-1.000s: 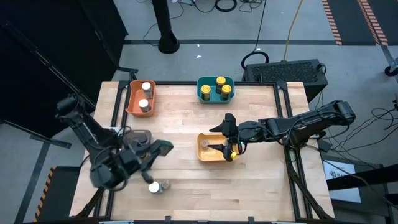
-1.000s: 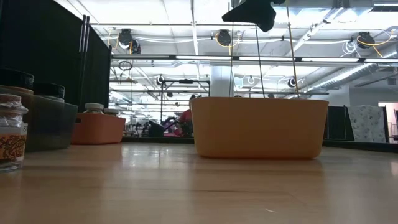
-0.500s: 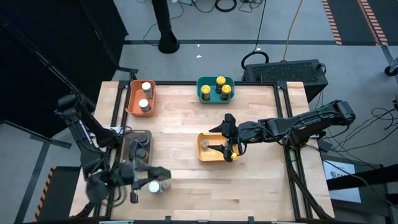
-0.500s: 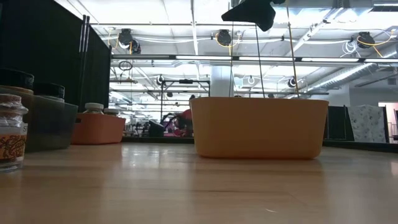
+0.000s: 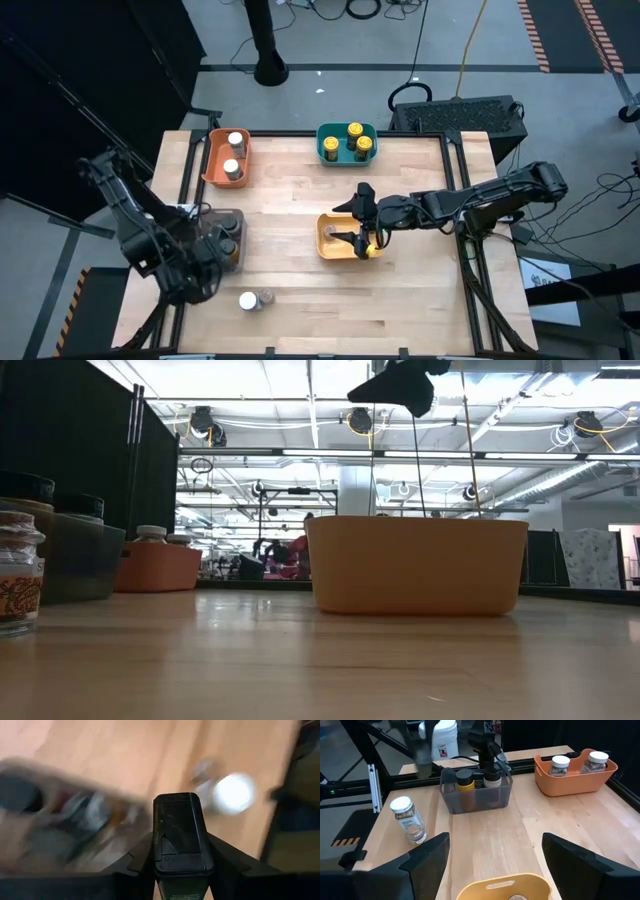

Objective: Sort spices by type
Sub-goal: Put the black seasoning can into the black bin

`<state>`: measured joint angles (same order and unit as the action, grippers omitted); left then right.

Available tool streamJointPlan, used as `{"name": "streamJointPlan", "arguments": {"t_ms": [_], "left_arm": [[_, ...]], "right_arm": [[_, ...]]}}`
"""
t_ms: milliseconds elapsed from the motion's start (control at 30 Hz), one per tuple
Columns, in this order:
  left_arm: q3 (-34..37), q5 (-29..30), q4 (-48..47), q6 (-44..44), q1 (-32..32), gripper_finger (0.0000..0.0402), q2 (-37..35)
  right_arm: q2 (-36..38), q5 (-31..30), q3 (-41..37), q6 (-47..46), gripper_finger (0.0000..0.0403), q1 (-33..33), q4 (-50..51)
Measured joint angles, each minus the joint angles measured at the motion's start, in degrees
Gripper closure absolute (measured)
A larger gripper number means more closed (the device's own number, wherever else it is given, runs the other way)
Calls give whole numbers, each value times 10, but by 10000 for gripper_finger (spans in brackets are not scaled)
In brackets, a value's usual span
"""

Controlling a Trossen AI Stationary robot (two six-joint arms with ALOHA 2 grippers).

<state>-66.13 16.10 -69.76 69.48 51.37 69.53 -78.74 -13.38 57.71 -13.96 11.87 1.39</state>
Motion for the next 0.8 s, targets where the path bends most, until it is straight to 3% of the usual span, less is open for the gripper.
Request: {"name": "streamJointPlan", "arguments": {"t_ms": [167,333,600,800], "left_arm": [[-3,-33,-64,23,14,267,-2],[-3,65,-93,20,30,267,-1],[-2,131,-122,-75,104,267,-1],[15,207,-120,-25,167,267,-1]], "right_arm": [[0,0,0,0,103,-1,1],[0,0,0,2,103,-2,1],[-8,1,0,5,103,-2,1],[-9,2,0,14,103,-2,0]]}}
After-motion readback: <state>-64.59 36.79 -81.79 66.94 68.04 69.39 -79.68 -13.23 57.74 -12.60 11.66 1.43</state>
